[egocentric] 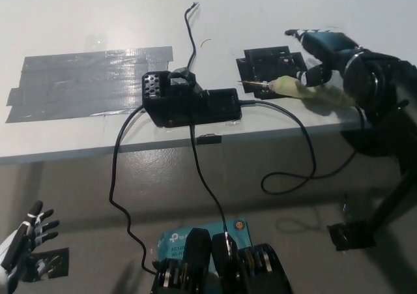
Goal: The robot uses its right hand to grab and lift the soldering gun kept on the middle of the table and puts it in its base
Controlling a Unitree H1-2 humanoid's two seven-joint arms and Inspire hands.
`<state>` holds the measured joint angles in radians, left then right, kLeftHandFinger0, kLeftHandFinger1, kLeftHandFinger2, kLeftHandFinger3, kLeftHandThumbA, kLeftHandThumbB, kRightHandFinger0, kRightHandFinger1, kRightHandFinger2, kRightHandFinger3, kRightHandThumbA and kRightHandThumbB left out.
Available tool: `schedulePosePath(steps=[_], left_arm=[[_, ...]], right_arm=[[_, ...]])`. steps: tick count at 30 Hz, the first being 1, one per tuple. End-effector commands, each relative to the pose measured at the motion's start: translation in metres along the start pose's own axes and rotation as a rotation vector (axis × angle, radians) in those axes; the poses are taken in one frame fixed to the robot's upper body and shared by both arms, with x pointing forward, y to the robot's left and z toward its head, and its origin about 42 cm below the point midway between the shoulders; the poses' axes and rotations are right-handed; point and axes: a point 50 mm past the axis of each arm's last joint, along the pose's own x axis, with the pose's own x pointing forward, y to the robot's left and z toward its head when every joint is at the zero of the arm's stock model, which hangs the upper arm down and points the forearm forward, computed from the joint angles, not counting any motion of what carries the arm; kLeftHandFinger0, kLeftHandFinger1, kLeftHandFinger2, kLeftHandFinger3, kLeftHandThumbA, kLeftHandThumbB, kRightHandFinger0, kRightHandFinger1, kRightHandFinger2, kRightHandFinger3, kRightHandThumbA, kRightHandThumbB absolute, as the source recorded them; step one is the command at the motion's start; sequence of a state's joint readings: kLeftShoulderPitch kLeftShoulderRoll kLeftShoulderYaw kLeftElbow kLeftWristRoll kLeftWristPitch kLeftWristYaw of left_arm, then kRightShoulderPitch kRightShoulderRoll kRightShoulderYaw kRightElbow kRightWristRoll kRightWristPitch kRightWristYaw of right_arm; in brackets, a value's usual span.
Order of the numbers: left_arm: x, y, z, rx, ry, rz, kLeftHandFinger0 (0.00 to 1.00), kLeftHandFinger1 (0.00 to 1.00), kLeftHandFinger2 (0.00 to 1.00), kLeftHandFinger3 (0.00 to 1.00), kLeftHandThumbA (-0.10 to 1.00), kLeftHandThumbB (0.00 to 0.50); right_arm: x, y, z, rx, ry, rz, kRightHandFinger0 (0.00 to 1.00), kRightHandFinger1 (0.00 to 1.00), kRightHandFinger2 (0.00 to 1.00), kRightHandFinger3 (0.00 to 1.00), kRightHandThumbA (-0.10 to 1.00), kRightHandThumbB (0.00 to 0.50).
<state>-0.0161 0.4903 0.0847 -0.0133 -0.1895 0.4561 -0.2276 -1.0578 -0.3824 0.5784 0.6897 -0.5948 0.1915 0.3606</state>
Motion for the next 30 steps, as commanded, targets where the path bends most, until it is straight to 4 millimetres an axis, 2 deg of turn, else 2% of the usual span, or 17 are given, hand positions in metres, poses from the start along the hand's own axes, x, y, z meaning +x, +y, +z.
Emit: schedulePosePath(steps=[1,7,9,10,12,13,18,19,20,21,23,25,30], left_arm=[[-0.004,0.011,0.012,0.029,-0.018,0.001,0.88,0.94,0.98,1.0,1.0,0.129],[-0.004,0.012,0.013,0.026,-0.02,0.001,0.89,0.95,0.99,1.0,1.0,0.128],[-0.003,0.012,0.013,0.022,-0.019,0.001,0.9,0.95,0.99,1.0,1.0,0.125],[-0.004,0.012,0.013,0.021,-0.022,0.001,0.9,0.95,0.99,1.0,1.0,0.139],[-0.004,0.012,0.013,0.023,-0.021,-0.001,0.9,0.95,0.99,1.0,1.0,0.134],[-0.004,0.012,0.013,0.038,-0.019,0.004,0.89,0.96,1.0,1.0,1.0,0.137],[-0.003,0.011,0.017,0.033,-0.029,-0.002,0.89,0.95,0.98,1.0,1.0,0.143],[-0.003,0.012,0.016,0.032,-0.027,-0.003,0.89,0.95,0.98,1.0,1.0,0.144],[-0.002,0.012,0.016,0.029,-0.024,-0.003,0.91,0.95,0.99,1.0,1.0,0.144],[-0.002,0.012,0.016,0.029,-0.024,-0.003,0.91,0.95,0.99,1.0,1.0,0.144],[-0.003,0.012,0.016,0.034,-0.026,-0.007,0.92,0.96,0.99,1.0,1.0,0.14],[-0.003,0.012,0.017,0.029,-0.028,-0.004,0.91,0.95,0.98,1.0,1.0,0.149],[-0.001,0.011,0.02,0.032,-0.037,-0.011,0.9,0.95,0.98,1.0,1.0,0.156]], right_arm=[[-0.003,-0.024,-0.005,-0.03,0.012,-0.009,1.0,1.0,1.0,1.0,0.41,0.337],[-0.004,-0.017,-0.022,-0.021,0.053,0.011,1.0,1.0,1.0,1.0,0.38,0.34],[-0.002,-0.005,-0.041,-0.064,0.125,0.056,1.0,1.0,1.0,1.0,0.43,0.367],[-0.002,-0.002,-0.045,-0.071,0.14,0.062,1.0,1.0,1.0,1.0,0.42,0.36],[-0.002,0.002,-0.05,-0.073,0.147,0.066,1.0,1.0,1.0,1.0,0.43,0.37],[-0.001,0.006,-0.05,-0.071,0.148,0.07,1.0,1.0,1.0,1.0,0.39,0.36],[0.003,0.018,-0.032,-0.102,0.099,0.076,1.0,1.0,1.0,1.0,0.41,0.374],[0.004,0.02,-0.027,-0.091,0.086,0.079,1.0,1.0,1.0,1.0,0.41,0.362],[0.006,0.024,-0.013,-0.073,0.045,0.094,1.0,1.0,1.0,1.0,0.38,0.355],[0.006,0.024,-0.013,-0.073,0.045,0.094,1.0,1.0,1.0,1.0,0.38,0.354],[0.007,0.029,0.001,-0.104,0.02,0.102,1.0,1.0,1.0,1.0,0.4,0.339],[0.009,0.034,0.013,-0.113,-0.001,0.111,1.0,1.0,1.0,1.0,0.36,0.334],[0.01,0.039,0.009,-0.117,0.023,0.123,1.0,1.0,1.0,1.0,0.36,0.327]])
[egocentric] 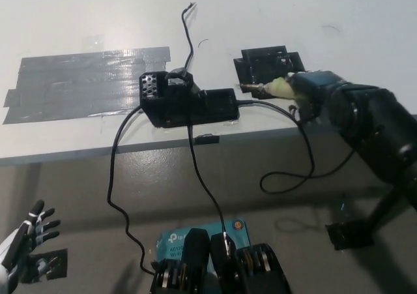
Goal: The robot uses its right hand to grab and lift the soldering gun kept on the middle of the table and puts it in its base
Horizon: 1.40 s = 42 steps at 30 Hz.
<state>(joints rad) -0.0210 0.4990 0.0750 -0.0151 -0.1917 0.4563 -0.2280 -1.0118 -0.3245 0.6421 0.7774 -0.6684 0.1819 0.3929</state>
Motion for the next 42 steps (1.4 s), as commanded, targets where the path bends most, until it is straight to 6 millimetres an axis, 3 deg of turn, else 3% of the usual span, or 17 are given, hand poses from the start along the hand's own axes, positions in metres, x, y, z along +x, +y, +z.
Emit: schedulePosePath(steps=[1,14,20,22,23,25,26,28,29,31,34,35,36,37,39,40,42], left_arm=[[-0.002,0.011,0.019,0.025,-0.037,0.0,0.88,0.94,0.97,1.0,1.0,0.161],[0.003,0.01,0.03,0.059,-0.056,-0.02,0.9,0.95,0.99,1.0,1.0,0.173],[0.005,0.007,0.034,0.054,-0.069,-0.047,0.89,0.96,1.0,1.0,1.0,0.193],[0.006,0.006,0.035,0.056,-0.069,-0.059,0.87,0.96,1.0,1.0,1.0,0.194],[0.007,0.006,0.037,0.063,-0.073,-0.066,0.87,0.96,1.0,1.0,1.0,0.208],[0.006,0.006,0.039,0.077,-0.073,-0.076,0.88,0.97,1.0,1.0,1.0,0.208],[0.007,0.006,0.039,0.075,-0.072,-0.083,0.9,0.99,1.0,1.0,1.0,0.206],[0.007,0.006,0.04,0.085,-0.073,-0.103,0.93,1.0,1.0,1.0,1.0,0.197],[0.008,0.006,0.041,0.09,-0.073,-0.108,0.94,1.0,1.0,1.0,1.0,0.205],[0.008,0.006,0.042,0.093,-0.071,-0.122,0.97,1.0,1.0,1.0,1.0,0.212],[0.007,0.007,0.043,0.105,-0.071,-0.134,1.0,1.0,1.0,1.0,1.0,0.213],[0.007,0.006,0.043,0.104,-0.071,-0.141,1.0,1.0,1.0,1.0,1.0,0.231],[0.007,0.006,0.043,0.111,-0.068,-0.151,1.0,1.0,1.0,1.0,1.0,0.227],[0.007,0.006,0.044,0.12,-0.069,-0.155,1.0,1.0,1.0,1.0,1.0,0.221],[0.007,0.006,0.044,0.137,-0.07,-0.169,1.0,1.0,1.0,1.0,1.0,0.211],[0.008,0.006,0.045,0.139,-0.07,-0.181,1.0,1.0,1.0,1.0,1.0,0.216],[0.008,0.007,0.045,0.142,-0.073,-0.188,1.0,1.0,1.0,1.0,1.0,0.224]], right_arm=[[-0.001,-0.016,-0.006,-0.029,0.005,-0.028,1.0,1.0,1.0,1.0,0.35,0.338],[-0.003,0.01,-0.061,-0.019,0.146,0.012,1.0,1.0,1.0,1.0,0.29,0.373],[-0.001,0.023,-0.049,0.026,0.106,0.065,1.0,1.0,1.0,1.0,0.26,0.357],[0.0,0.027,-0.045,0.138,0.079,0.089,1.0,1.0,1.0,1.0,0.12,0.336],[0.0,0.029,-0.044,0.157,0.081,0.098,0.79,0.78,0.89,1.0,0.1,0.343],[0.001,0.033,-0.041,0.174,0.089,0.113,0.77,0.84,1.0,1.0,0.09,0.358],[0.002,0.036,-0.039,0.165,0.098,0.127,0.86,1.0,1.0,1.0,0.09,0.359],[0.005,0.042,-0.04,0.174,0.127,0.157,0.42,0.55,0.92,1.0,0.02,0.371],[0.005,0.044,-0.04,0.167,0.157,0.168,0.24,0.33,0.69,1.0,-0.01,0.344],[0.005,0.049,-0.043,0.101,0.234,0.199,0.05,0.13,0.51,1.0,-0.09,0.293],[0.006,0.054,-0.049,0.029,0.309,0.237,0.0,0.03,0.39,1.0,-0.1,0.23],[0.007,0.058,-0.054,-0.021,0.34,0.254,0.0,0.0,0.54,1.0,-0.1,0.183],[0.009,0.063,-0.059,-0.12,0.367,0.256,0.0,0.0,0.28,0.89,-0.1,0.196],[0.008,0.064,-0.059,-0.132,0.38,0.264,0.0,0.01,0.18,0.62,-0.1,0.309],[0.003,0.065,-0.06,-0.185,0.386,0.287,0.0,0.12,0.19,0.45,-0.1,0.353],[0.002,0.067,-0.061,-0.223,0.404,0.3,0.0,0.11,0.19,0.76,-0.1,0.306],[0.002,0.07,-0.062,-0.252,0.421,0.283,0.0,0.19,0.25,1.0,-0.09,0.211]])
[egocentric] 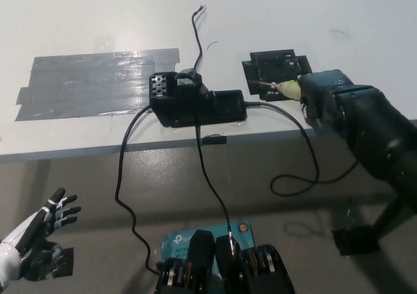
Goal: The robot uses its right hand to grab and lift the soldering gun kept on the middle of the table and puts it in its base
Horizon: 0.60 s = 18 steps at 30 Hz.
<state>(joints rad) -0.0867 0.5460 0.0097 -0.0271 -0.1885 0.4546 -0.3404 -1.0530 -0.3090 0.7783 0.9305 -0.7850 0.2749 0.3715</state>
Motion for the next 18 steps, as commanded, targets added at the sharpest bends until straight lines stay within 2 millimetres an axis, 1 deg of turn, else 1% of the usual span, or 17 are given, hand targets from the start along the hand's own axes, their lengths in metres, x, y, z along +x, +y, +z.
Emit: schedulePosePath(steps=[1,2,3,4,5,6,7,8,10,11,12,13,14,15,16,17,18], left_arm=[[-0.004,0.013,0.015,0.059,-0.022,-0.04,1.0,1.0,1.0,1.0,1.0,0.225],[-0.004,0.013,0.015,0.061,-0.022,-0.043,1.0,1.0,1.0,1.0,1.0,0.225],[-0.004,0.013,0.016,0.062,-0.02,-0.047,1.0,1.0,1.0,1.0,1.0,0.234],[-0.003,0.013,0.015,0.062,-0.02,-0.047,1.0,1.0,1.0,1.0,1.0,0.234],[-0.004,0.012,0.015,0.067,-0.018,-0.045,1.0,1.0,1.0,1.0,1.0,0.243],[-0.004,0.012,0.015,0.074,-0.021,-0.044,1.0,1.0,1.0,1.0,1.0,0.245],[-0.005,0.012,0.014,0.066,-0.02,-0.048,1.0,1.0,1.0,1.0,1.0,0.242],[-0.005,0.012,0.014,0.063,-0.018,-0.048,1.0,1.0,1.0,1.0,1.0,0.224],[-0.007,0.011,0.012,0.059,-0.012,-0.047,1.0,1.0,1.0,1.0,1.0,0.201],[-0.007,0.01,0.012,0.062,-0.008,-0.048,1.0,1.0,1.0,1.0,1.0,0.205],[-0.008,0.01,0.011,0.065,-0.004,-0.051,1.0,1.0,1.0,1.0,1.0,0.206],[-0.008,0.01,0.01,0.066,-0.004,-0.053,1.0,1.0,1.0,1.0,1.0,0.206],[-0.009,0.01,0.011,0.078,-0.001,-0.05,1.0,1.0,1.0,1.0,1.0,0.198],[-0.008,0.01,0.01,0.078,-0.001,-0.052,1.0,1.0,1.0,1.0,1.0,0.203],[-0.008,0.01,0.009,0.073,-0.003,-0.052,1.0,1.0,1.0,1.0,1.0,0.198],[-0.008,0.01,0.009,0.073,-0.002,-0.052,1.0,1.0,1.0,1.0,1.0,0.198],[-0.008,0.01,0.009,0.073,-0.001,-0.052,1.0,1.0,1.0,1.0,1.0,0.197]], right_arm=[[0.001,0.063,-0.035,-0.124,0.195,0.223,0.0,0.19,0.27,1.0,-0.02,0.078],[0.001,0.063,-0.035,-0.138,0.196,0.211,0.0,0.19,0.3,1.0,-0.01,0.052],[0.0,0.061,-0.034,-0.157,0.197,0.174,0.0,0.15,0.3,1.0,0.03,0.002],[-0.001,0.059,-0.035,-0.169,0.193,0.143,0.0,0.17,0.38,1.0,0.06,0.0],[-0.001,0.058,-0.035,-0.163,0.191,0.127,0.13,0.37,0.62,1.0,0.18,0.0],[-0.001,0.051,-0.038,-0.145,0.173,0.079,0.2,0.46,0.69,1.0,0.29,0.0],[-0.002,0.051,-0.039,-0.122,0.155,0.059,0.16,0.46,0.67,0.94,0.34,0.0],[-0.003,0.05,-0.039,-0.105,0.143,0.037,0.12,0.43,0.64,0.8,0.31,0.0],[-0.004,0.051,-0.039,-0.099,0.122,-0.005,0.12,0.46,0.71,0.76,0.29,0.0],[-0.005,0.052,-0.039,-0.09,0.108,-0.034,0.02,0.41,0.7,0.7,0.26,0.0],[-0.006,0.054,-0.038,-0.089,0.074,-0.069,0.0,0.34,0.66,0.58,0.06,0.05],[-0.008,0.052,-0.037,-0.09,0.026,-0.123,0.0,0.32,0.68,0.53,-0.06,0.007],[-0.011,0.05,-0.037,-0.083,-0.003,-0.174,0.0,0.29,0.64,0.38,-0.07,0.001],[-0.013,0.049,-0.037,-0.081,-0.027,-0.22,0.0,0.3,0.66,0.28,-0.03,0.0],[-0.017,0.044,-0.038,-0.077,-0.094,-0.331,0.0,0.32,0.67,0.2,-0.08,0.0],[-0.02,0.039,-0.038,-0.052,-0.132,-0.384,0.0,0.35,0.69,0.16,-0.1,0.0],[-0.021,0.039,-0.038,-0.041,-0.143,-0.398,0.0,0.4,0.74,0.2,-0.1,0.0]])
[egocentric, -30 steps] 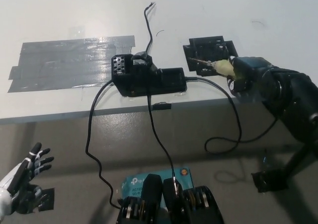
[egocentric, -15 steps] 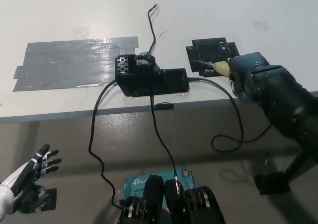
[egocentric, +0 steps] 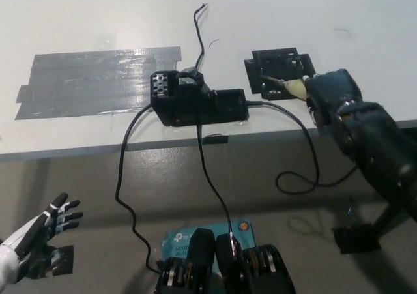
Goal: The robot uses its right hand to grab and lift the soldering gun kept on the middle of the table and puts it in its base
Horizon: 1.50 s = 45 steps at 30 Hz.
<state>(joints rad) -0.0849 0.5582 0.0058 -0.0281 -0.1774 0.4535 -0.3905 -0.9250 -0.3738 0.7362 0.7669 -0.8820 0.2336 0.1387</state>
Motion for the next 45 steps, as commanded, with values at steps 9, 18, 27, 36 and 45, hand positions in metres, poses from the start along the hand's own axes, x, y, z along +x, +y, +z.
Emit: schedulePosePath(steps=[9,18,27,36,45], left_arm=[[-0.005,0.009,0.007,0.043,-0.002,0.0,1.0,1.0,1.0,1.0,1.0,0.21],[-0.007,0.007,0.007,0.059,-0.01,0.007,1.0,1.0,1.0,1.0,1.0,0.2],[-0.004,0.006,0.006,0.06,0.002,0.008,1.0,1.0,1.0,1.0,1.0,0.197],[-0.003,0.004,0.007,0.067,-0.001,0.007,1.0,1.0,1.0,1.0,1.0,0.167],[-0.002,0.005,0.01,0.065,0.0,0.005,1.0,1.0,1.0,1.0,1.0,0.162]], right_arm=[[-0.013,-0.045,-0.032,0.019,-0.238,-0.45,0.0,0.44,0.73,0.59,-0.1,0.0],[-0.021,-0.122,-0.04,-0.021,-0.437,-0.649,0.0,0.18,0.32,0.11,-0.1,0.01],[-0.03,-0.164,-0.028,-0.17,-0.621,-0.695,0.0,0.1,0.14,0.18,-0.1,0.198],[-0.032,-0.188,-0.005,-0.254,-0.667,-0.679,0.0,0.0,0.07,0.13,-0.1,0.209],[-0.034,-0.182,0.011,-0.256,-0.717,-0.665,0.0,0.0,0.01,0.18,-0.1,0.268]])
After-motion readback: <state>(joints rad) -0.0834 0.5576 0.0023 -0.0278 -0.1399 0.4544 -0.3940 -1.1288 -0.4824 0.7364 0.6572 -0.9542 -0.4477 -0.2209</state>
